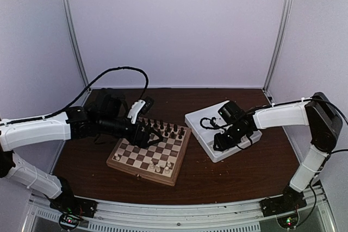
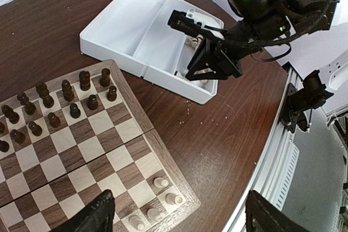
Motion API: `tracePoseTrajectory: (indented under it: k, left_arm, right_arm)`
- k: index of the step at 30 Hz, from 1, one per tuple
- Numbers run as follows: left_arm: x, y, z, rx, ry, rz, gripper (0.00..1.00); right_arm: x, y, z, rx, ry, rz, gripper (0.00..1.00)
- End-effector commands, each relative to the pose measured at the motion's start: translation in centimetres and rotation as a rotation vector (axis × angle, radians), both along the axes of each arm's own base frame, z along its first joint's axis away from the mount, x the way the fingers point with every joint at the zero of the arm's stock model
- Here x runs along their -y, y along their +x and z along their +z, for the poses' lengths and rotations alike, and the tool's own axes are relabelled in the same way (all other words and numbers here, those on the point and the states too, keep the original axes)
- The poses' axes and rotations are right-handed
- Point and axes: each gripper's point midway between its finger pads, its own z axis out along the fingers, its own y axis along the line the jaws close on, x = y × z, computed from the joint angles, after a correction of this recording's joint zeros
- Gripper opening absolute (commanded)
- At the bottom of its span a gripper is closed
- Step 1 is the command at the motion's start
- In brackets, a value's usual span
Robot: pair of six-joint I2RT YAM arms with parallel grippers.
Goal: Set up the chess pieces on the board
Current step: Pick up the chess piece from the storage box.
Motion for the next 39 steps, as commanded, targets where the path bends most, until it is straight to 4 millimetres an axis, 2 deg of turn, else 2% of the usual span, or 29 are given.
tracePoseTrajectory:
  k: [1, 11, 16, 21, 24, 26, 35, 39]
  left_arm:
    - [-0.6, -0.3, 0.6, 0.036, -0.003, 0.005, 0.82]
    - [-0.7, -0.1, 0.5, 0.043, 0.01, 0.009, 0.82]
    - [-0.6, 0.1, 0.6, 0.048, 0.016, 0.01, 0.83]
    - [-0.6, 0.1, 0.5, 0.046, 0.019, 0.011, 0.82]
    - [-0.6, 0.1, 0.4, 0.044, 0.021, 0.009, 0.82]
    - [-0.5, 0.1, 0.4, 0.044, 0.02, 0.009, 0.82]
    - [-0.8, 0.0, 0.4, 0.047, 0.023, 0.014, 0.82]
    - [-0.8, 0.0, 0.4, 0.047, 0.023, 0.016, 0.83]
  right_arm:
    - [-0.9, 0.5, -0.7, -0.012, 0.03, -0.012, 0.31]
    - [-0.7, 0.5, -2.1, -0.033, -0.011, 0.004, 0.29]
    - [-0.5, 0.9, -0.6, 0.011, 0.001, -0.015, 0.27]
    - [1.0, 1.4, 0.0, 0.038, -0.07, -0.058, 0.24]
    - [0.8, 1.4, 0.3, 0.047, -0.048, -0.05, 0.4]
    - [0.5, 1.5, 0.3, 0.045, -0.04, -0.047, 0.45]
    - [-0.3, 2.4, -0.3, 0.04, -0.055, -0.021, 0.42]
    - [-0.8, 2.6, -0.3, 0.038, -0.05, 0.0, 0.36]
